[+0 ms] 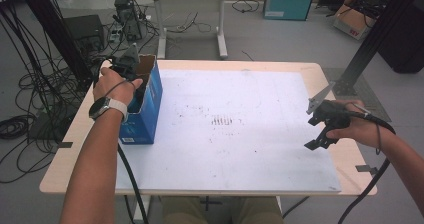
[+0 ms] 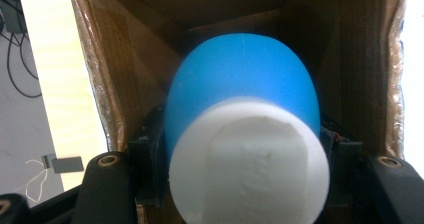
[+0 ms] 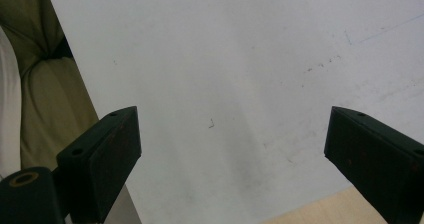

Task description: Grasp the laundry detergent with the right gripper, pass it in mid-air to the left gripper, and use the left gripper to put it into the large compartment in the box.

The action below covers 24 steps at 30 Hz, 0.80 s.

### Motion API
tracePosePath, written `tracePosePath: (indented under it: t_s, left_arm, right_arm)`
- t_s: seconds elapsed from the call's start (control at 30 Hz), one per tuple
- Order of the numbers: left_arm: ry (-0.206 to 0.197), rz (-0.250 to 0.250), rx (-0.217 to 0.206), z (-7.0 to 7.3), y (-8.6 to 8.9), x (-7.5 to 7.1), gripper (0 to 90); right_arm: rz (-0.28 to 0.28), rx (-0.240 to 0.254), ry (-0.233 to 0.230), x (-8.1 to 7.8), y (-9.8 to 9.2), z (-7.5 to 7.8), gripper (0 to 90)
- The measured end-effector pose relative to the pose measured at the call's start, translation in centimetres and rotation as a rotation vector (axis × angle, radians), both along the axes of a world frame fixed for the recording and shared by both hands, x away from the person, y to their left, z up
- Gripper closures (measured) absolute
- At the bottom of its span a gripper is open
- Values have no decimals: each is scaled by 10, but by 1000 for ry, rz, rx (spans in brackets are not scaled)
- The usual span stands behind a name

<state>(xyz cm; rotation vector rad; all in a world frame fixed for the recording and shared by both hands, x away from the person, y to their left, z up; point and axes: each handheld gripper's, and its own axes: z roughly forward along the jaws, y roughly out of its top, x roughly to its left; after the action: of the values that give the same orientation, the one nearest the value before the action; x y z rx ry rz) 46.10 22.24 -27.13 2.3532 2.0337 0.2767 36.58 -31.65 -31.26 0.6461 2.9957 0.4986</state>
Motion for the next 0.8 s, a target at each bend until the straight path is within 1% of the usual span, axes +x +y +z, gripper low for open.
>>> tracePosePath:
  t_s: [0.03,0.27,0.33,0.4,0.43,0.5,0.57,0.63,0.7,0.8]
  left_arm:
    - [5,-3,1,0,0,0,376]
    - [2,3,-2,0,0,2,376]
    - [8,1,-4,0,1,3,375]
    - [-3,6,-11,0,2,3,375]
    - [-11,3,-15,-1,2,3,375]
    - [-24,2,-25,0,4,3,373]
    - [-35,3,-49,2,6,2,348]
    - [-40,-3,-67,3,7,3,287]
    - [-49,-14,-48,5,7,3,249]
    - [-48,-13,-51,8,7,3,239]
  right_arm:
    - [-2,0,0,0,0,0,76]
    - [3,-4,6,0,0,0,76]
    - [2,-4,12,0,0,-1,76]
    - [3,-7,10,-1,-1,-1,78]
    - [1,1,8,-1,-1,-2,78]
    - [-3,2,9,-1,-2,-2,77]
    - [-3,1,8,-2,-2,-3,77]
    - [-4,1,8,-2,-2,-3,77]
    - [-6,4,8,-1,-2,-3,75]
    - [-2,0,9,-2,-1,-3,75]
